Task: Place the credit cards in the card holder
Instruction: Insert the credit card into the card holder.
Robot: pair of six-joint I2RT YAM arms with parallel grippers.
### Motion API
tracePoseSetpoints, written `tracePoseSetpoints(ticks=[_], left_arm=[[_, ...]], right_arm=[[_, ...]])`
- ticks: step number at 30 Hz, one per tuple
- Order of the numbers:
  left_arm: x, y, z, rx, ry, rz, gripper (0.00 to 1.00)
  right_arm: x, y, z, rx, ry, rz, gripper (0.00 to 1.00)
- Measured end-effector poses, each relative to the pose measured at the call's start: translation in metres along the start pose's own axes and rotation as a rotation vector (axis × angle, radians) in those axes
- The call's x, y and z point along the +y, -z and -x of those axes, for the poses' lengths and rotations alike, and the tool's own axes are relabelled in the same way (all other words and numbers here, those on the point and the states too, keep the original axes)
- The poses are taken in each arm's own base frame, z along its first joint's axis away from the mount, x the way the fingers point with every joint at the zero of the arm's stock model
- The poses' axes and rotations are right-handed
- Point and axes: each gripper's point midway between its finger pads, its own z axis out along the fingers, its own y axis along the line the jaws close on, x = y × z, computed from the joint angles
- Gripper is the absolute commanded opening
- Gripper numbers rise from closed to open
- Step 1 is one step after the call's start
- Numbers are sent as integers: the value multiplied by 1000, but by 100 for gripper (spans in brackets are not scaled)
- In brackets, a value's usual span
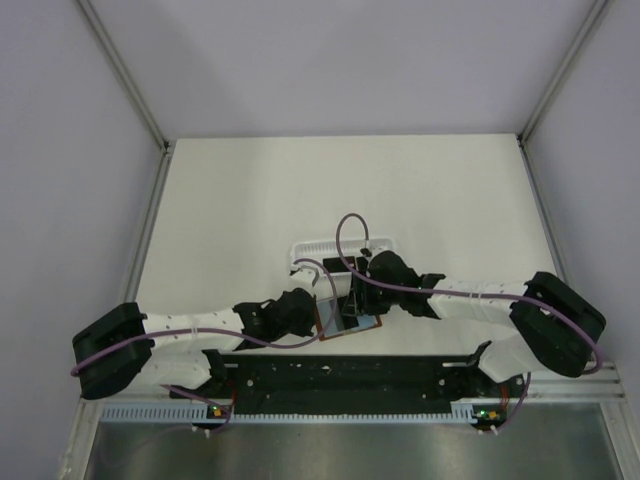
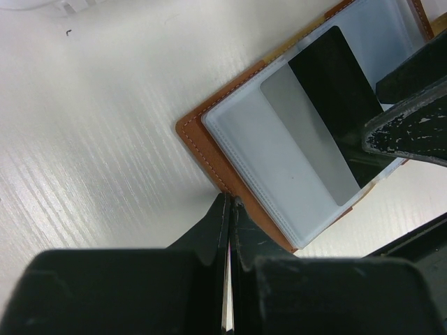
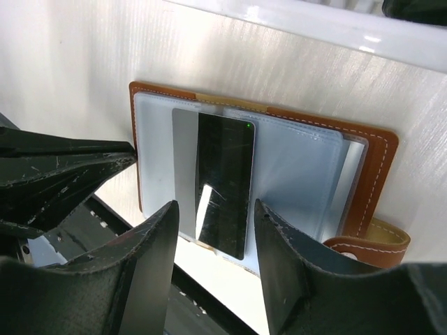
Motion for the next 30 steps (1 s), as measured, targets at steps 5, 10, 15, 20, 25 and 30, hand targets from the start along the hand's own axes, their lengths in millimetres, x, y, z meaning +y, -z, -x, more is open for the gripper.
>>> tracePoseSetpoints(ticks=[5,10,15,20,25,30], left_arm=[[0,0,0,1,0,0,0],[0,-1,-1,2,-1,1,0],[0,-2,0,3,-6,2,0],[0,-2,0,3,-9,2,0],[0,-2,0,3,-9,2,0],[0,-2,0,3,-9,2,0]], right_arm=[[2,-3,1,1,1,4,46],[5,-8,0,6,7,15,45],[11,-12,0,10,18,34,44],[17,-15,0,14,27,47,43],[21,-17,-4,28,32,62,41],[25,-19,-6,42,26,85,39]])
